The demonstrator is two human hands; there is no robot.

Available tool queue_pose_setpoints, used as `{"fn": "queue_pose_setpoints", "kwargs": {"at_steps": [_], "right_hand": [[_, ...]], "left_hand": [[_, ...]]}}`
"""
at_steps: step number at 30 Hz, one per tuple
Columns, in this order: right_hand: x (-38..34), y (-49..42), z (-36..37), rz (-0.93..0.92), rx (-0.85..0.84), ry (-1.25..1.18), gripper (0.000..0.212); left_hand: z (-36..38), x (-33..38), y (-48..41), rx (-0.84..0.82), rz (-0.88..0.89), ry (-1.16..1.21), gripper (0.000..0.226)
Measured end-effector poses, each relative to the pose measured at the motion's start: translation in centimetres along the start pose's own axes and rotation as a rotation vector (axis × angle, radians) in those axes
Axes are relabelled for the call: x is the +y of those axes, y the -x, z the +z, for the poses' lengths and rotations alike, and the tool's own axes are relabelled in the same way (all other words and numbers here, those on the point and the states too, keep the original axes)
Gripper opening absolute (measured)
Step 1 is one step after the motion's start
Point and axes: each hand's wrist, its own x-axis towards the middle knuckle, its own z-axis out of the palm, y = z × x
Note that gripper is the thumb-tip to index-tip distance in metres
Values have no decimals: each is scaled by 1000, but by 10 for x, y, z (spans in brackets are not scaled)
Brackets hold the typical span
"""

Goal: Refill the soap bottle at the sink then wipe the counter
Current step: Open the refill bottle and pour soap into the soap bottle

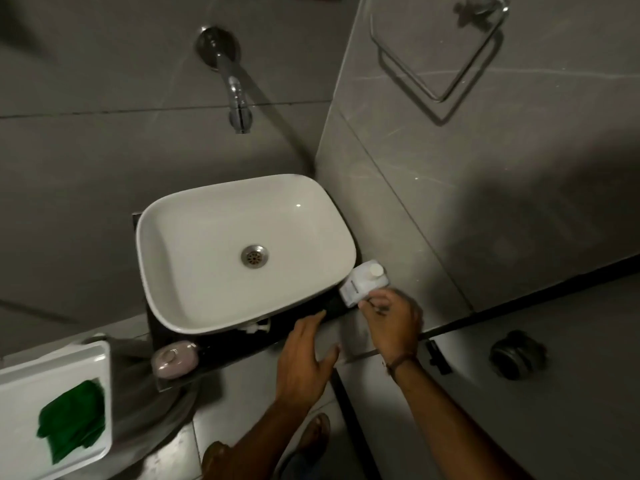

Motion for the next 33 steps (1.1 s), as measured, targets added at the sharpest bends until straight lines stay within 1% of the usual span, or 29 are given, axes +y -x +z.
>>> {"fn": "queue_pose_setpoints", "kwargs": {"at_steps": [2,4,8,11,14,16,20,23,26,29,31,33], "right_hand": [[-9,-27,-18,-95,5,215,18],[-19,-50,-25,-114,-40,356,28],[-32,-79,-19,-76,-156,509,40],[-32,-92,-12,-76,-180,595,43],[-30,-101,-9,-81,-198,639,50],[-32,-103,-8,-67,-211,652,54],[-32,-105,-6,-51,-232,701,44],[-32,-108,-6,-5,-273,713,39],[-31,-110,-9,46,-326,716,34],[-28,-108,-11,57,-361,719,31],[-25,-107,-12,42,-374,726,35],[-23,-106,-13,30,-377,722,41]], "left_hand": [[21,22,-31,3,-41,-20,70],[37,42,-57,2,-95,-21,77],[58,64,-96,-61,-156,-67,92],[65,68,-112,-80,-188,-70,93],[70,68,-119,-85,-231,-79,88],[72,66,-119,-87,-214,-80,84],[74,66,-123,-97,-163,-107,79],[74,66,-126,-76,-139,-153,73],[76,62,-116,-43,-114,-155,76],[84,59,-102,-6,-89,-185,81],[90,58,-98,13,-92,-181,85],[92,55,-97,7,-118,-85,87]]}}
